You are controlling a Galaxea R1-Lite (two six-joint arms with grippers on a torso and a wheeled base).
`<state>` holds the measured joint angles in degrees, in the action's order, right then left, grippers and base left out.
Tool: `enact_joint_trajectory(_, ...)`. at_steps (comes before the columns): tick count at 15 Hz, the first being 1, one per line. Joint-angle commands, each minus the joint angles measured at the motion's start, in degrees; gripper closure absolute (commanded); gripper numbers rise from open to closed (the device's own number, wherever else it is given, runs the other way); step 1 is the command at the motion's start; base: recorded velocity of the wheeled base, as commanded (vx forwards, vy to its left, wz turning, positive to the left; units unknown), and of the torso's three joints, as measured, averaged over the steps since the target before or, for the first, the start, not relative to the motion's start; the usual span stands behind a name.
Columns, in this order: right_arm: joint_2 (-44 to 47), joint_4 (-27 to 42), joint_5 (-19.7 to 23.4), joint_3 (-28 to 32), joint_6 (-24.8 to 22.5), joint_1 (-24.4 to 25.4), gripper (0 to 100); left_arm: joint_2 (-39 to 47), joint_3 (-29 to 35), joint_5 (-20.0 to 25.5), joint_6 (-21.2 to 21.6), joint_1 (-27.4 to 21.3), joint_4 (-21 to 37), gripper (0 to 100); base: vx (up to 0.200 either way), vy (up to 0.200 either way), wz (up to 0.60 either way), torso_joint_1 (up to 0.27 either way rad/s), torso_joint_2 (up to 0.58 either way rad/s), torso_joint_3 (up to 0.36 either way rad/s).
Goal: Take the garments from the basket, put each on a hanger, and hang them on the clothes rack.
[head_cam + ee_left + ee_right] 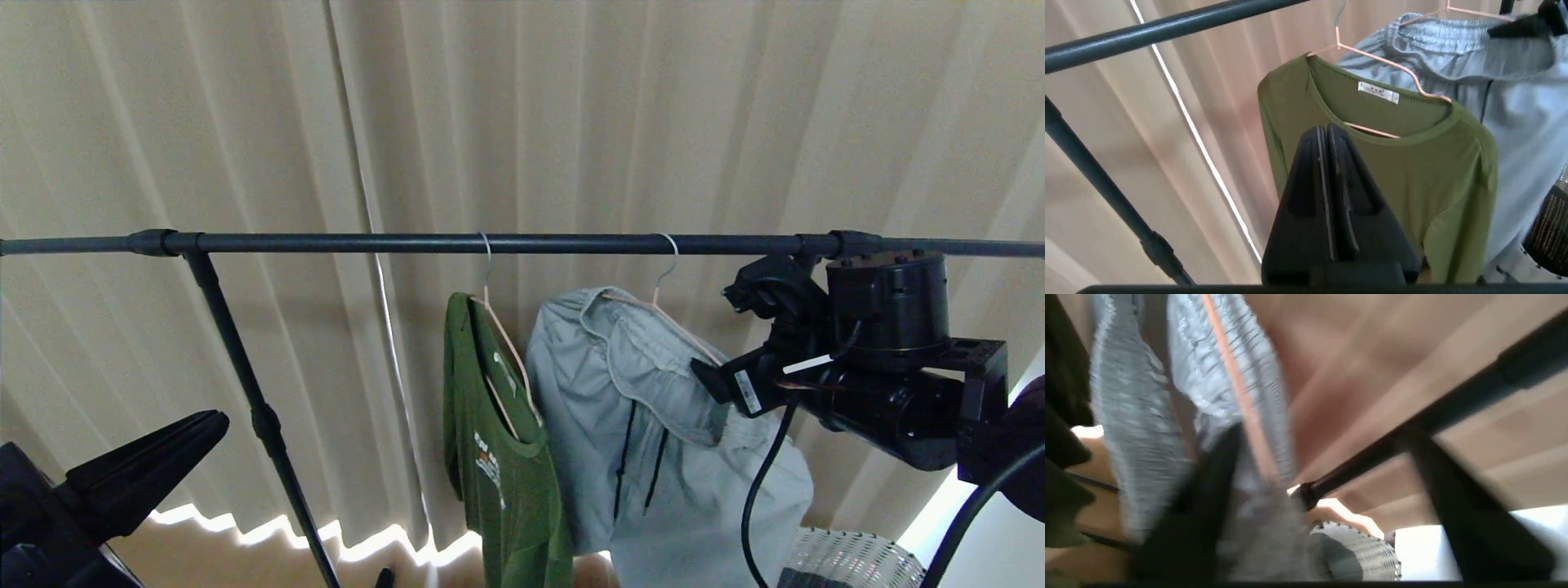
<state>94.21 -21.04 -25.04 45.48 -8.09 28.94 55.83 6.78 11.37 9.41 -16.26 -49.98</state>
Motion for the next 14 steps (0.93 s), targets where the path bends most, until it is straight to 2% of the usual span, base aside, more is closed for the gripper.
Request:
enact_joint_trajectory(1,-1.0,0.0,0.1,-0.5,0.4,1.0,0,0.2,0.0,0.0,0.0,0.0,0.0,100,0.0,0.0,0.0,0.0,0.0,0.0)
enact_joint_trajectory(3,-2.5,-0.4,3.4,-0.7,8.4,3.9,0,0.3,-0.2,0.0,-0.1,0.1,0.0,100,0.0,0.0,0.0,0.0,0.0,0.0)
enact_joint_trajectory(5,-4.0,-1.3,4.6,-1.5,8.9,4.9,0,0.2,-0.6,-0.1,-0.2,0.3,0.0,100,0.0,0.0,0.0,0.0,0.0,0.0)
enact_joint_trajectory(6,-6.1,-4.1,5.1,-3.6,8.9,5.0,0,-0.1,-1.5,-0.2,-0.1,1.8,0.0,100,0.0,0.0,0.0,0.0,0.0,0.0)
enact_joint_trajectory(9,-11.6,-11.0,4.9,-9.5,8.4,4.5,0,-1.7,-3.7,-0.3,-0.2,9.2,0.0,100,0.0,0.0,0.0,0.0,0.0,0.0)
enact_joint_trajectory(11,-20.0,-11.7,4.9,-15.5,8.0,2.4,0,-5.9,-6.8,-0.3,-1.1,15.1,0.1,100,0.0,0.0,0.0,0.0,0.0,0.0)
enact_joint_trajectory(13,-26.9,-11.0,4.8,-20.6,5.2,0.8,0,-12.2,-6.8,-0.4,-2.6,18.0,6.7,100,0.0,0.0,0.0,0.0,0.0,0.0)
enact_joint_trajectory(14,-30.7,-10.5,4.8,-23.8,3.4,-2.0,0,-17.2,-6.8,-0.4,-2.6,19.2,12.5,100,0.0,0.0,0.0,0.0,0.0,0.0)
